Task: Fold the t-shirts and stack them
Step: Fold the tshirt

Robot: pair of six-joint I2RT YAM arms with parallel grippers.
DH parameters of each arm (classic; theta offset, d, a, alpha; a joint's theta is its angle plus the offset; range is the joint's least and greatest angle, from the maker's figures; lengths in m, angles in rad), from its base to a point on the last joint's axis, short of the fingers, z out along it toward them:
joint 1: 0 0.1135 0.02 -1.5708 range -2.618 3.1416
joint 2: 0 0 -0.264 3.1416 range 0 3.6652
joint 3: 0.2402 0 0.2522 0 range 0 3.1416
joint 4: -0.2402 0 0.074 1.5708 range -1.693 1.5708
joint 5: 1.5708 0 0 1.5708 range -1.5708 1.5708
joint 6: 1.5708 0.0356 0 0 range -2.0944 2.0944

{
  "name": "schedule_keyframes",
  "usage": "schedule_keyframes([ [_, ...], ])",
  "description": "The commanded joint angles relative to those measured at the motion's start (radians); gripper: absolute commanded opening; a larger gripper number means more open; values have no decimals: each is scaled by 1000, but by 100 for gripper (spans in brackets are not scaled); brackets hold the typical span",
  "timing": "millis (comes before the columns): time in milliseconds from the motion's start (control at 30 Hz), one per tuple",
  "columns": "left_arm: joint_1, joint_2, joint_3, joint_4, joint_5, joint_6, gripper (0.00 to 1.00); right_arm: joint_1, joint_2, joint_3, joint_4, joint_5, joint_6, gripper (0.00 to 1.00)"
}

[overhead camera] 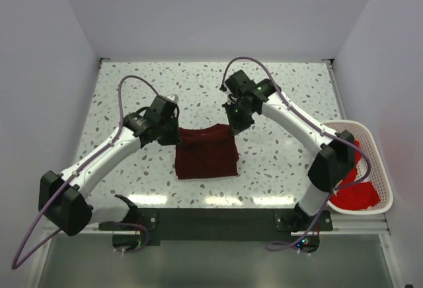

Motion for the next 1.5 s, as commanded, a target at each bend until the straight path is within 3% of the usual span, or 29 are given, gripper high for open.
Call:
schedule_keyframes([
  [0, 76, 74, 15, 165, 66, 90, 0, -64, 62, 60, 73, -46, -51, 0],
  [200, 167, 296, 48, 291, 80, 102, 0, -130, 218, 68, 202, -83, -64, 0],
  [433, 188, 419, 77, 374, 43, 93, 0, -158, 340, 77, 337, -88, -58, 0],
  [467, 188, 422, 81, 380, 43, 93, 1, -161, 342, 74, 349, -88, -55, 4],
  [500, 188, 424, 85, 384, 16, 96, 8, -161, 339, 69, 357, -79, -47, 11],
  [533, 188, 421, 90, 383, 14, 98, 25, -159, 333, 69, 369, -69, -44, 24],
  [667, 188, 350, 69, 409, 9, 99, 50, -161, 197, -1, 429, 24, -21, 37],
  [733, 185, 257, 27, 472, 23, 98, 68, -161, 132, -45, 476, 65, 1, 43],
  [800, 184, 148, -69, 563, 35, 93, 70, -161, 32, -145, 539, 47, 19, 46],
  [900, 184, 36, -235, 719, 113, 61, 69, -162, -67, -297, 713, -113, 56, 49],
  [1000, 184, 34, -346, 877, 208, 35, 58, -162, -88, -417, 920, -325, 132, 51],
  [1067, 185, 69, -369, 938, 235, 18, 44, -161, -63, -446, 1039, -441, 172, 51],
  [1233, 222, 261, -337, 1111, 284, -46, 22, -182, 80, -472, 1259, -542, 254, 51],
  [1467, 302, 505, -265, 1223, 313, -109, 17, -277, 307, -472, 1418, -571, 283, 51],
])
